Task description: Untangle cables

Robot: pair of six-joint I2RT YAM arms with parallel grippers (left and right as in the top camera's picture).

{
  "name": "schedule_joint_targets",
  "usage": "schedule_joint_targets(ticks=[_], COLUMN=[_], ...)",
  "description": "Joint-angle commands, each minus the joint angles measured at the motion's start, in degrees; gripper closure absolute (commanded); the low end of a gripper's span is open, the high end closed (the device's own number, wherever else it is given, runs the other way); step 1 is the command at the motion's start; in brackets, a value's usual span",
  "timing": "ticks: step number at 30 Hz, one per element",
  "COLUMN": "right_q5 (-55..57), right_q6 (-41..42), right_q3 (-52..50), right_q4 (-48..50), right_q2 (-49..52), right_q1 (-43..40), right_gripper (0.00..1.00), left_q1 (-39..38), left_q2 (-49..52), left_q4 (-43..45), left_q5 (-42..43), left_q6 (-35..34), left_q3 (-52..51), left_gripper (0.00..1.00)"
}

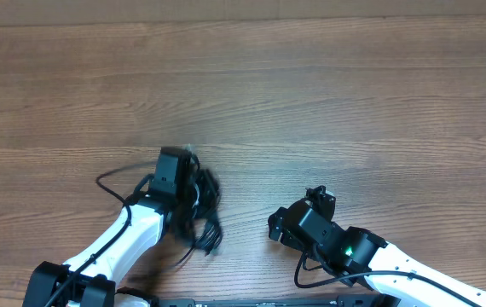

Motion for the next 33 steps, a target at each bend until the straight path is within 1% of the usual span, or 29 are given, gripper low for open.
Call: schedule_joint_targets(ticks=[1, 3, 5, 6, 8, 10, 12, 14, 16, 19, 20, 21, 22, 27, 30, 31, 33], right_q5=[0.2, 0.2, 0.2, 0.2, 0.2, 0.2, 0.4, 0.6, 0.6, 0.7, 0.8, 0.9, 1.1, 1.4, 1.2, 1.2, 1.2], right_q6=[-0.1, -0.1, -0.1, -0.1, -0.1, -0.1, -0.1, -0.1, -0.1, -0.1, -0.1, -0.1, -0.1, -0.1, -0.1, -0.1, -0.1], right_q3=[0.0, 0.0, 0.0, 0.0, 0.0, 0.0, 0.0, 0.0, 0.0, 0.0, 0.0, 0.0, 0.0, 0.0, 0.0, 0.0, 0.0], right_q4=[-0.2, -0.8, -1.0, -1.0, -1.0, -1.0, -1.0, -1.0, -1.0, -1.0, -1.0, -1.0, -0.9, -0.3, -0.2, -0.1, -0.1], right_q2=[-0.4, -0.4, -0.4, -0.4, -0.4, -0.4, -0.4, -0.4, -0.4, -0.4, -0.4, -0.2, 0.0, 2.0, 2.3, 2.3, 2.3], right_q1=[-0.2, -0.2, -0.2, -0.2, -0.2, -0.2, -0.2, -0.2, -0.2, -0.2, -0.2, -0.2, -0.2, -0.2, -0.2, -0.2, -0.2], right_gripper=[0.09, 0.08, 0.08, 0.08, 0.08, 0.08, 0.07, 0.07, 0.05, 0.04, 0.04, 0.04, 0.04, 0.03, 0.03, 0.03, 0.03], left_q1=[-0.4, -0.4, -0.4, -0.4, -0.4, -0.4, -0.4, -0.4, -0.4, -0.4, -0.4, -0.4, -0.4, -0.4, -0.4, -0.4, -0.4], left_q2=[0.0, 0.0, 0.0, 0.0, 0.0, 0.0, 0.0, -0.1, 0.0, 0.0, 0.0, 0.0, 0.0, 0.1, 0.1, 0.1, 0.3], left_q4=[12.4, 14.1, 11.5, 9.0, 3.7, -3.3, -10.5, -18.0, -25.4, -34.1, -36.7, -38.7, -40.8, -44.8, -44.3, -43.6, -41.8], left_q5=[18.6, 20.2, 20.1, 20.0, 19.9, 17.9, 13.2, 6.3, -1.5, -11.4, -14.1, -15.8, -16.8, -19.6, -24.0, -26.1, -28.6], left_q6=[8.1, 8.1, 8.2, 8.5, 10.5, 12.0, 11.9, 11.9, 12.0, 13.0, 13.0, 13.0, 13.0, 13.0, 11.2, 10.1, 9.8], left_q3=[3.7, 6.9, 10.3, 11.9, 14.2, 15.7, 16.4, 16.6, 16.6, 16.6, 16.6, 16.6, 16.6, 16.5, 16.2, 16.2, 16.1], left_gripper=[0.96, 0.96, 0.93, 0.88, 0.86, 0.81, 0.82, 0.82, 0.80, 0.71, 0.66, 0.62, 0.62, 0.56, 0.56, 0.54, 0.53])
